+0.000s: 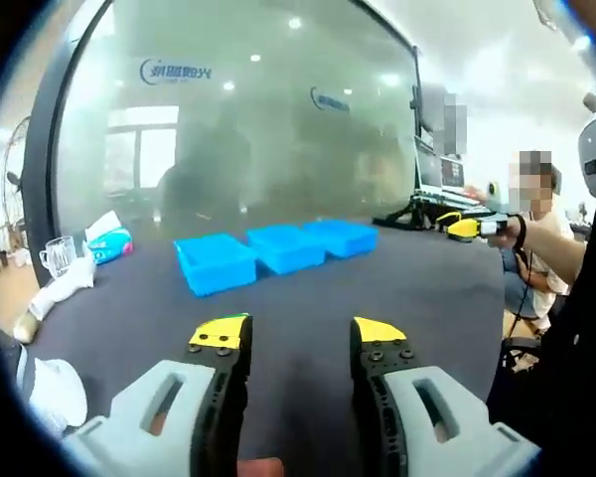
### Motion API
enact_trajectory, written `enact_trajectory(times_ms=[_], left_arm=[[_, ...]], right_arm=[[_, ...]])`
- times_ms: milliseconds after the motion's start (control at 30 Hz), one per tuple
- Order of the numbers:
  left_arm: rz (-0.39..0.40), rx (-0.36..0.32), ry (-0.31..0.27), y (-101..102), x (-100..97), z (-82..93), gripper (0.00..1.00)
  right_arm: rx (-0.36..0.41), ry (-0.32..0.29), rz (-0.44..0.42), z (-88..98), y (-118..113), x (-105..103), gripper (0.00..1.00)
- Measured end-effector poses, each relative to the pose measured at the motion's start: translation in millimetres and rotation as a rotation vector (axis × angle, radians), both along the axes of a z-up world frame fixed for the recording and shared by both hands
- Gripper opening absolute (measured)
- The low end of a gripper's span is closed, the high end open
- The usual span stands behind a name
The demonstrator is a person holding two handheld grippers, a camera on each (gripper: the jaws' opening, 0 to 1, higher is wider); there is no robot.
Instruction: Sort the screws, nuts, and washers into the corresponding bins
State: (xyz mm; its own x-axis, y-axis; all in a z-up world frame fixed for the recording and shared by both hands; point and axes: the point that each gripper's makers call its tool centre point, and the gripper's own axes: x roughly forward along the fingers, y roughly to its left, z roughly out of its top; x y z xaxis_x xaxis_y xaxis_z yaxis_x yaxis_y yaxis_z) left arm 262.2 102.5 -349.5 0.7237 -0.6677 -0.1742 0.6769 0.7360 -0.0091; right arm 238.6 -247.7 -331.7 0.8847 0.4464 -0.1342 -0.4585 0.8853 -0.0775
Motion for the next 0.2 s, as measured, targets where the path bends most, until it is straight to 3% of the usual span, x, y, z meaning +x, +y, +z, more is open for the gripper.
enact_trajectory(times_ms=[200], left_arm=[[0.002,-0.004,-0.004,1.1,0.8,1.8,0.38]], right_arm=[[0.003,0.000,-0.012,0.1,-3.7,-2.2,0.36]])
